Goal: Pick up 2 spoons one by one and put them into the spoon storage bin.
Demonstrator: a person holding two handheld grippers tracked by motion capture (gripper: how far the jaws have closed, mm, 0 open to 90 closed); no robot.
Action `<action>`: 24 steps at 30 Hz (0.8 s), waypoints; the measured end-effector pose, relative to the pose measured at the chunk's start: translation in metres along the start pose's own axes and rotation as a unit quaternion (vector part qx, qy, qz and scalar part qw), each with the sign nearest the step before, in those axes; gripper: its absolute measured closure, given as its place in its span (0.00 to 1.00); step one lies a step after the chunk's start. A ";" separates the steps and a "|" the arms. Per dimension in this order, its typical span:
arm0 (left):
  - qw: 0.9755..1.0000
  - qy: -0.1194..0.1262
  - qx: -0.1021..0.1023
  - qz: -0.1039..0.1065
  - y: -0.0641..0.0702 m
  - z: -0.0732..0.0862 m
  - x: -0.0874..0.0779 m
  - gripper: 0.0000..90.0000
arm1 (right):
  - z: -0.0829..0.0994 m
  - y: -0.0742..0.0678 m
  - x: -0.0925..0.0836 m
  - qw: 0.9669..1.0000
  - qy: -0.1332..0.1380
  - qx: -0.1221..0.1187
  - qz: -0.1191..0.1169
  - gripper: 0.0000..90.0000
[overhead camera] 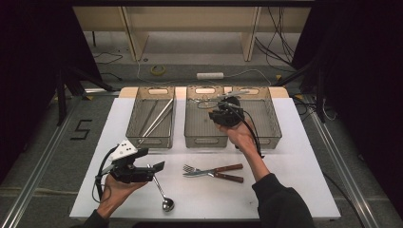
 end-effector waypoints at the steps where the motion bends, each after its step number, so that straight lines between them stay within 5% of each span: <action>1: 1.000 0.000 0.000 0.000 0.000 0.000 0.000 0.20 | 0.000 0.000 0.003 1.000 -0.003 0.000 0.002 0.88; 21: 1.000 -0.001 0.005 -0.001 0.000 0.000 0.001 0.20 | 0.011 0.011 0.044 0.999 -0.027 0.020 0.028 0.87; 24: 1.000 0.000 0.004 -0.001 0.000 0.000 0.000 0.20 | 0.011 0.011 0.046 0.999 -0.027 0.024 0.024 0.80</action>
Point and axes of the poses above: each handheld gripper's, and its own axes: x roughly forward along the jaws, z roughly out of its underside, y roughly to its right, the point moved 4 cm from there along x, roughly forward along the jaws, and after that the axes turned 9 degrees about y, right-handed, at the moved point
